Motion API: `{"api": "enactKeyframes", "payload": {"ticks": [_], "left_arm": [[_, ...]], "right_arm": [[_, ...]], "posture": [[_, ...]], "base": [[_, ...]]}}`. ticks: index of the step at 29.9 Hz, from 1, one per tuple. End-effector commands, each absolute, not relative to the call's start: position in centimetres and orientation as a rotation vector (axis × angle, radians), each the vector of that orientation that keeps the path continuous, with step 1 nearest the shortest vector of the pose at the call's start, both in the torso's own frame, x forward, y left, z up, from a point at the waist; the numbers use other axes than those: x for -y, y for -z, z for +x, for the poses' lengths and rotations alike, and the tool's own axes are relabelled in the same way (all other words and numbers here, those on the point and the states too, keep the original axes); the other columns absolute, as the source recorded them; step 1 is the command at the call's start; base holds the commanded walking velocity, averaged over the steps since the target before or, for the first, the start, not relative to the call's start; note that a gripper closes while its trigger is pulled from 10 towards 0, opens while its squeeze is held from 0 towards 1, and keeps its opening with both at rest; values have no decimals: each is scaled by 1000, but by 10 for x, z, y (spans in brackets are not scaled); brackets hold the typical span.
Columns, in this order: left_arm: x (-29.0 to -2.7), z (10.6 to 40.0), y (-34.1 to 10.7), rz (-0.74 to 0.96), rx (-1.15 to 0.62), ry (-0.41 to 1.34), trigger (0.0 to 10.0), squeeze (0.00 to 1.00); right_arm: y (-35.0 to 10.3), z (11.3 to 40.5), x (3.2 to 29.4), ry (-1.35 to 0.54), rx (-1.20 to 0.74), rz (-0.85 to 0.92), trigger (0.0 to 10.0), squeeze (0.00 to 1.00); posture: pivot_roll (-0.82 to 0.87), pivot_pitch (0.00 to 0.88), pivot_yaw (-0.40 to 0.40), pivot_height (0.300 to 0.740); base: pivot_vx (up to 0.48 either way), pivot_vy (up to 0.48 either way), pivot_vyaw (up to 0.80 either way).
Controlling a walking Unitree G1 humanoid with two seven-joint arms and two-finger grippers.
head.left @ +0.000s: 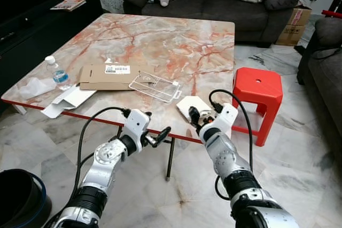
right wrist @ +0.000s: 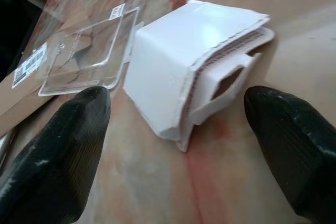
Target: Picking trash to rubbish bin
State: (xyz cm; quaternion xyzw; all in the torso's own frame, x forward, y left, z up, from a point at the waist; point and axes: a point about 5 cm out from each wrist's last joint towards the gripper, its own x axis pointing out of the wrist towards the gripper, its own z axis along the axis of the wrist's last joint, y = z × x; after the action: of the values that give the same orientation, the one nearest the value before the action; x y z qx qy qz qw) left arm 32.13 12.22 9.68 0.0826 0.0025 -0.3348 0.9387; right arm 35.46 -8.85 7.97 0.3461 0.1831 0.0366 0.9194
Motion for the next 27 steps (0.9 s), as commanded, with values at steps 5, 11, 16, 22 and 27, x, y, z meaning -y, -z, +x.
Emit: {"api": "enactKeyframes", "payload": {"ticks": [5,11,16,22,27], "left_arm": [[-123,320,-101,184,2,692,10000,0],[-124,317,-102,186,4,694,10000,0],[-126,312,-103,187,4,693,10000,0],[-130,306,-103,192,-2,691,10000,0],[-130,302,-104,192,-3,694,10000,0]], "right_arm": [[-91,359,65,-139,-374,745,10000,0],[-91,362,65,-140,-371,743,10000,0],[-90,362,66,-133,-372,745,10000,0],[-87,361,66,-123,-380,749,10000,0],[-85,361,67,-120,-382,751,10000,0]], "posture": [[158,34,5,740],[176,46,6,740],[201,61,13,740],[221,72,19,740],[242,80,22,740]], "base": [[0,0,0],[0,0,0],[0,0,0],[0,0,0],[0,0,0]]}}
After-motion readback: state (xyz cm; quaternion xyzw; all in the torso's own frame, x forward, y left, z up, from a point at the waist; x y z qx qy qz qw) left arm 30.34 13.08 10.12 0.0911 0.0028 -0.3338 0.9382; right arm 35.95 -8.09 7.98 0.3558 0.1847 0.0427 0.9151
